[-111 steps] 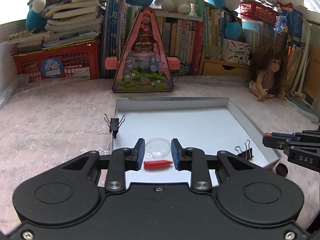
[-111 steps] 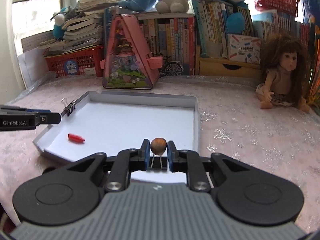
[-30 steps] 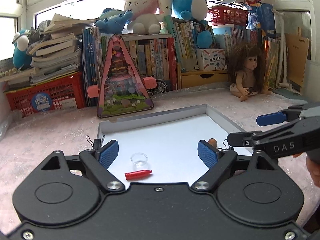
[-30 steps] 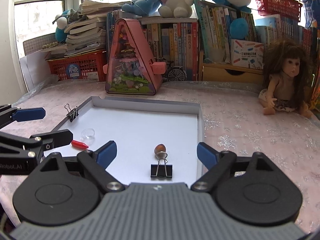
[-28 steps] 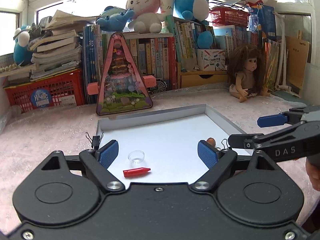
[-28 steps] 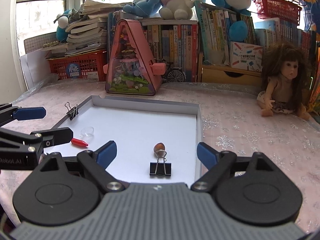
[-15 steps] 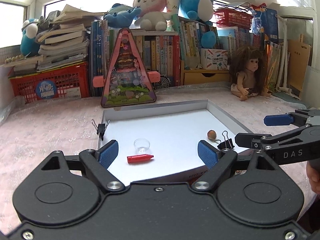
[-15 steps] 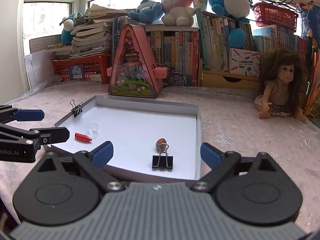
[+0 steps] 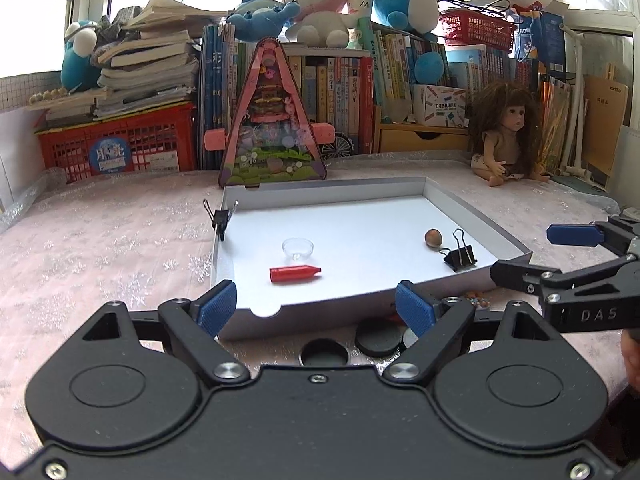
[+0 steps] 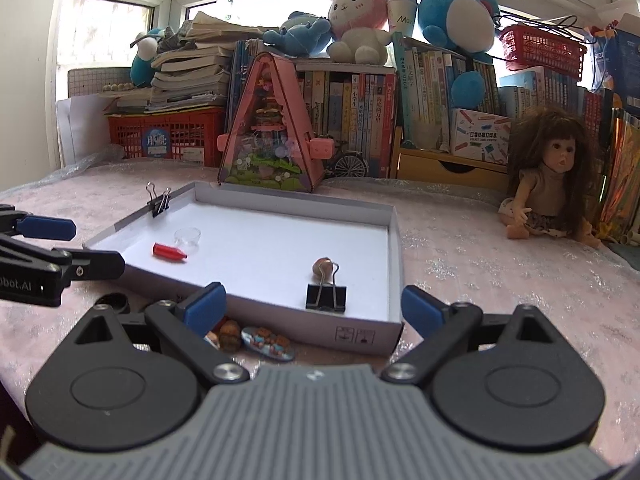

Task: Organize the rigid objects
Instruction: 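Withdraw both tools from the tray toward the remaining objects, then grasp a black round cap with the left tool while the right tool reaches the patterned hair clip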

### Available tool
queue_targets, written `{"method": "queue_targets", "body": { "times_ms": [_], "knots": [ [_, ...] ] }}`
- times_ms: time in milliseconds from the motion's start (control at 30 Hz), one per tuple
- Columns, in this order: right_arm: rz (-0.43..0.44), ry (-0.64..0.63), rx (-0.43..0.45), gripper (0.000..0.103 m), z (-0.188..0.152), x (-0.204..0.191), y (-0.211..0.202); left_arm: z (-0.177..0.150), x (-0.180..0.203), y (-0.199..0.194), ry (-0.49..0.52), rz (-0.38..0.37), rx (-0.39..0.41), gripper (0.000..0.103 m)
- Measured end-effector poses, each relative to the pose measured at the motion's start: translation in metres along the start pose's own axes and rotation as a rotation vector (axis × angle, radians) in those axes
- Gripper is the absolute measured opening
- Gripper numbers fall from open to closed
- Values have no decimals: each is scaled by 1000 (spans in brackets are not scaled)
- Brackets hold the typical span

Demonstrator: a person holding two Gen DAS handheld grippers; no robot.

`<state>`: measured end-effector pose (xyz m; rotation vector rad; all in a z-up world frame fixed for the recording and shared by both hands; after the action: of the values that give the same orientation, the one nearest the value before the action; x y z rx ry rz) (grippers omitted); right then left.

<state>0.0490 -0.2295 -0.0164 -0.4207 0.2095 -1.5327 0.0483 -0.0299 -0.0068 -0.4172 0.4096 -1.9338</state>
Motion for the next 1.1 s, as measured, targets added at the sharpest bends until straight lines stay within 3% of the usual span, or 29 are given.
{"method": "queue_targets", "body": {
  "times_ms": [233,500,667,1100],
  "knots": [
    [10,-43,-27,96,-15,-8,-2,-15,3,3,-10,-18,-46,73],
    [44,-30,-113,74,-29,-14,8,-31,-1,11,-29,-7,-110,55],
    [40,-10,-156,57,-33,-18,17,-36,-4,16,-40,4,-137,54],
    [13,32,-166,54,-30,-29,29,-42,2,27,-10,18,-151,55]
  ]
}}
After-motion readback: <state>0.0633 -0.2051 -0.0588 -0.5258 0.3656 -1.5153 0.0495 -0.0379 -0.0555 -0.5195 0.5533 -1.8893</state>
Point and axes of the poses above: each gripper's, at about its wrist camera, not at the fingertips, and y roughly the way its jaws point, x to its right, z to its top, the point moved 8 cm from there along y, roughly the way its jaws point, and after that the axes turned 9 degrees about -z, right-handed, at the moved point
